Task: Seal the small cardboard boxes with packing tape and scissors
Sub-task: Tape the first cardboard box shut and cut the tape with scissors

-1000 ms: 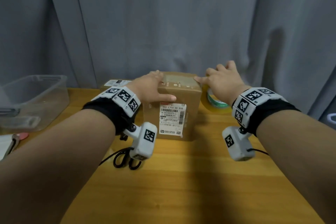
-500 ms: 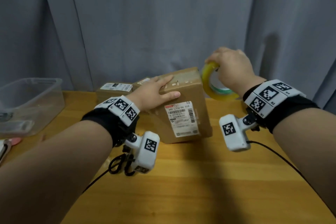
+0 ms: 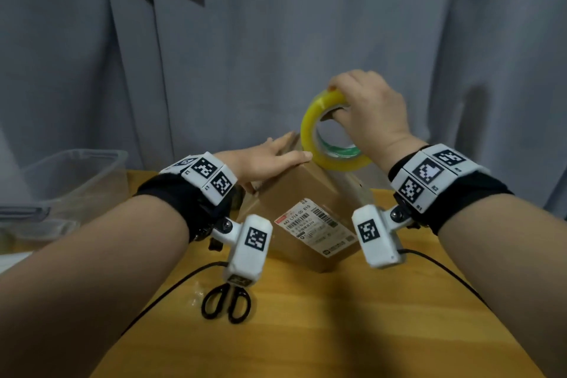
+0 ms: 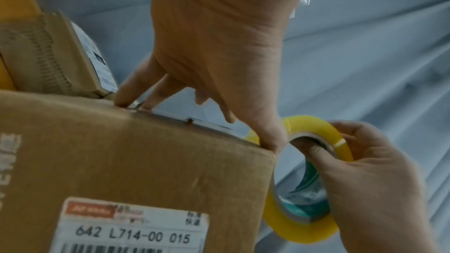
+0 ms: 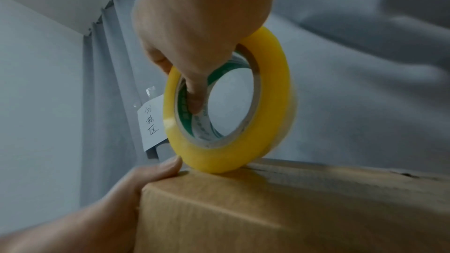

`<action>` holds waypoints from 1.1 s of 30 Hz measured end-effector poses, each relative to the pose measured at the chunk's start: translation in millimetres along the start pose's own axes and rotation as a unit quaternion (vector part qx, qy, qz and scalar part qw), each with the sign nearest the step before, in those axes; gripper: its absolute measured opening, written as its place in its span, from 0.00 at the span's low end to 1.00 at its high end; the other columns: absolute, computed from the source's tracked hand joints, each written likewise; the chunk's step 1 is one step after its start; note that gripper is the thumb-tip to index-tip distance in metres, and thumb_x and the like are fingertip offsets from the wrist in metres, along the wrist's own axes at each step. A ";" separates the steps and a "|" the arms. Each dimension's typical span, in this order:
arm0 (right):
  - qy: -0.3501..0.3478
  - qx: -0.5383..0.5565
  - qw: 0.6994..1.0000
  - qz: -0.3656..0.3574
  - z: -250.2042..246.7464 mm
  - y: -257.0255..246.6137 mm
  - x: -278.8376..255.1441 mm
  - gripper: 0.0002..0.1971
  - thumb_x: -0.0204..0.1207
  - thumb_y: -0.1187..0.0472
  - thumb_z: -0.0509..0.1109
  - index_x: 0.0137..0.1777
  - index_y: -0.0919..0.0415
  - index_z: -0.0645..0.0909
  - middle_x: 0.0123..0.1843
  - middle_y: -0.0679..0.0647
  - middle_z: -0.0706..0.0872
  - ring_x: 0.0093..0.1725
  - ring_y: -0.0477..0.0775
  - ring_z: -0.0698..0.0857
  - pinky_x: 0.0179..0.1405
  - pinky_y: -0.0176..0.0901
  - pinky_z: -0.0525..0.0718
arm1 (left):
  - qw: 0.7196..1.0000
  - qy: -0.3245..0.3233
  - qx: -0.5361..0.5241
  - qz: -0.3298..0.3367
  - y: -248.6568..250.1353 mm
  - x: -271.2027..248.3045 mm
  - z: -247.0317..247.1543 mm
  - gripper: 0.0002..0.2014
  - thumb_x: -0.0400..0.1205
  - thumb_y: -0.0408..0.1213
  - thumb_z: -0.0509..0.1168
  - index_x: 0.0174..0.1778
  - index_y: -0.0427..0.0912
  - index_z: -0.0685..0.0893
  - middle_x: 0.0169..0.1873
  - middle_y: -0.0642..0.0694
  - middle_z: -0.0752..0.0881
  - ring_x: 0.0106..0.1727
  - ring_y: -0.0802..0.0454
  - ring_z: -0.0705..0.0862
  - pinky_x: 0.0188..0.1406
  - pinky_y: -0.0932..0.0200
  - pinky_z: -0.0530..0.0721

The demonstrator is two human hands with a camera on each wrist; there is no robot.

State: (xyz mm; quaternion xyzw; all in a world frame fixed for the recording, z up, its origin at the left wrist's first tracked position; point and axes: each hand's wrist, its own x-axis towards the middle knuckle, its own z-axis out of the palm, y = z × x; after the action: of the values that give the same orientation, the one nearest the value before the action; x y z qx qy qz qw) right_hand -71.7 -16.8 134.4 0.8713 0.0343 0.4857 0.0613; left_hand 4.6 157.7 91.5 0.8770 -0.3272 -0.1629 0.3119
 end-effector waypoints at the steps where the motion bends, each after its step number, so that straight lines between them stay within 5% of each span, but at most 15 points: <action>1: -0.007 0.001 1.000 0.015 -1.8 -2.8 1.7 0.15 0.67 0.57 0.77 0.51 0.60 0.82 0.47 0.57 0.85 0.47 0.66 0.82 0.30 0.46 0.71 | 1.000 0.001 -0.009 0.000 -3.0 0.1 0.4 0.50 0.60 0.82 0.53 0.78 0.74 0.45 0.83 0.56 0.44 0.83 0.43 0.54 0.66 0.39 0.72; 3: -0.033 -0.008 0.998 0.046 -2.5 -6.1 4.5 0.18 0.71 0.50 0.75 0.56 0.59 0.79 0.51 0.58 0.84 0.49 0.66 0.81 0.33 0.47 0.69 | 1.000 0.011 -0.024 0.011 -5.5 -1.2 3.6 0.39 0.73 0.73 0.55 0.79 0.71 0.51 0.84 0.54 0.47 0.82 0.44 0.56 0.65 0.43 0.75; 6: -0.059 -0.044 0.997 0.010 -0.6 -14.2 1.3 0.19 0.72 0.49 0.74 0.58 0.58 0.78 0.52 0.58 0.84 0.47 0.66 0.84 0.32 0.49 0.69 | 0.995 0.029 -0.085 0.035 -11.3 0.0 17.0 0.23 0.82 0.55 0.61 0.72 0.66 0.64 0.69 0.51 0.75 0.63 0.54 0.79 0.49 0.60 0.86; 8: -0.106 -0.042 0.994 0.002 2.4 -12.6 0.0 0.17 0.76 0.50 0.71 0.62 0.54 0.77 0.56 0.54 0.83 0.54 0.63 0.83 0.36 0.48 0.70 | 0.991 0.034 -0.126 0.014 -16.1 1.9 26.8 0.23 0.80 0.54 0.63 0.70 0.68 0.66 0.59 0.53 0.81 0.56 0.53 0.82 0.44 0.53 0.89; 11: -0.163 0.027 0.986 -0.017 11.1 -3.3 -1.5 0.17 0.78 0.63 0.66 0.66 0.52 0.76 0.63 0.51 0.81 0.62 0.60 0.79 0.45 0.50 0.78 | 0.985 0.025 -0.169 -0.008 -25.9 5.3 35.0 0.30 0.76 0.57 0.66 0.74 0.65 0.66 0.62 0.52 0.81 0.59 0.50 0.82 0.54 0.48 0.86; 15: -0.263 0.102 0.957 -0.066 33.5 -12.0 -14.7 0.36 0.71 0.79 0.59 0.74 0.45 0.74 0.71 0.52 0.78 0.64 0.62 0.77 0.60 0.55 0.78 | 0.988 -0.019 -0.147 -0.037 -40.1 1.9 49.1 0.30 0.80 0.55 0.64 0.77 0.60 0.63 0.69 0.53 0.76 0.69 0.51 0.75 0.54 0.52 0.83; 18: -0.242 0.132 0.960 -0.043 42.8 -14.7 -16.7 0.36 0.69 0.80 0.57 0.70 0.44 0.79 0.69 0.53 0.79 0.62 0.64 0.78 0.59 0.54 0.78 | 0.977 -0.021 -0.206 -0.051 -45.8 1.2 61.2 0.27 0.82 0.53 0.60 0.77 0.60 0.62 0.72 0.55 0.74 0.73 0.53 0.71 0.58 0.49 0.83; 22: -0.234 0.159 0.959 -0.025 42.4 -11.9 -16.2 0.35 0.70 0.81 0.58 0.71 0.47 0.78 0.70 0.53 0.78 0.66 0.62 0.77 0.64 0.52 0.76 | 0.970 -0.021 -0.235 -0.059 -43.6 5.4 65.1 0.26 0.82 0.53 0.61 0.76 0.63 0.64 0.74 0.52 0.72 0.74 0.50 0.68 0.72 0.42 0.70; 26: -0.259 0.140 0.956 -0.009 33.7 -4.6 -20.3 0.35 0.72 0.79 0.59 0.72 0.43 0.75 0.72 0.51 0.74 0.68 0.60 0.75 0.61 0.54 0.77 | 0.976 -0.035 -0.209 -0.043 -41.9 6.6 65.1 0.31 0.83 0.53 0.59 0.81 0.61 0.53 0.78 0.52 0.65 0.79 0.48 0.63 0.71 0.48 0.64; 30: -0.254 0.002 0.964 -0.077 12.9 6.9 -16.7 0.30 0.72 0.73 0.63 0.67 0.40 0.79 0.70 0.42 0.78 0.64 0.57 0.74 0.59 0.51 0.71 | 0.988 -0.064 -0.139 -0.017 -45.1 12.6 60.0 0.29 0.83 0.56 0.58 0.78 0.65 0.53 0.79 0.47 0.66 0.80 0.46 0.62 0.79 0.49 0.57; 33: -0.239 -0.071 0.957 -0.146 -0.9 35.5 -25.4 0.27 0.68 0.74 0.67 0.57 0.42 0.86 0.62 0.43 0.86 0.60 0.60 0.76 0.58 0.55 0.65 | 0.991 -0.071 -0.116 0.006 -45.9 14.0 60.1 0.30 0.85 0.53 0.56 0.81 0.61 0.50 0.77 0.46 0.69 0.79 0.47 0.65 0.80 0.49 0.55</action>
State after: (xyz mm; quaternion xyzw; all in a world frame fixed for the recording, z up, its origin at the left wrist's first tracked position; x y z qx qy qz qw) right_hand -85.9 -54.9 118.5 0.9409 0.1114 0.2498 0.1995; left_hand 7.1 148.9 15.2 0.8189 -0.3329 -0.2598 0.3888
